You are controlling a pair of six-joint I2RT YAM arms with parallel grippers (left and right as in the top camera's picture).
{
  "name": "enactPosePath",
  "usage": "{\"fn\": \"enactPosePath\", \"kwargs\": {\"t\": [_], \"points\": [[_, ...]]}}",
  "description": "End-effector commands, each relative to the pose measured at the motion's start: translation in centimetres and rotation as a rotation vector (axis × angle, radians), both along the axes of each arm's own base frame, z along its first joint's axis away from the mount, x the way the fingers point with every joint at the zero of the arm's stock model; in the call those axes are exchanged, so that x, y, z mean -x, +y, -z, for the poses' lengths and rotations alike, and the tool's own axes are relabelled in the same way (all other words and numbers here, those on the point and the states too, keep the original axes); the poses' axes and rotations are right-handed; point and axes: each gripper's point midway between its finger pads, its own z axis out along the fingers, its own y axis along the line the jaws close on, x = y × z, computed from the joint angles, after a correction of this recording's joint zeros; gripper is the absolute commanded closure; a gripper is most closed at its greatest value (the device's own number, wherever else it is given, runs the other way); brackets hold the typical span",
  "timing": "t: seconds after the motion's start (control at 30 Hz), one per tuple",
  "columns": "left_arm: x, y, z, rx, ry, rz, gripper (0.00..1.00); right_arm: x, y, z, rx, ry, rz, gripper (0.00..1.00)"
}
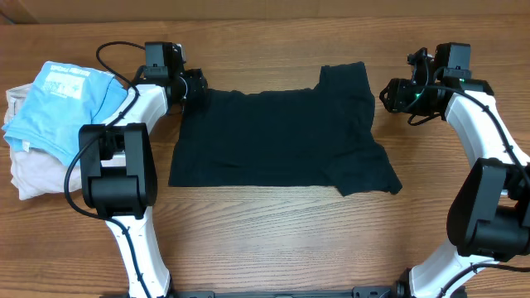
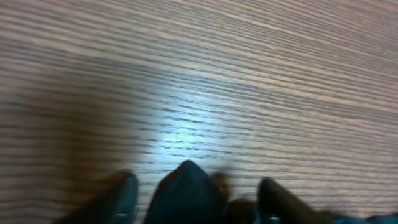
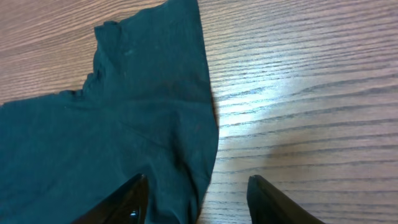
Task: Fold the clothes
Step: 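Release the shirt and raise both grippers to the far corners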
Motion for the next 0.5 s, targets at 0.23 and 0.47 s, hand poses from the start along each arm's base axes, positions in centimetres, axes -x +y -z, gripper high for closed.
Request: {"fn": "enactPosePath", "kwargs": {"t": [0.23, 0.47], "points": [[1.2, 0.2, 0.1, 0.030, 0.107, 0.027, 0.96, -1.6, -0.2, -1.3, 0.010, -0.080, -0.005, 0.53], [0.4, 0.8, -3.4, 0.031, 0.129, 0.016, 0.96, -3.8, 0.2, -1.0, 0.013, -0.155, -0.023, 0.51]]}}
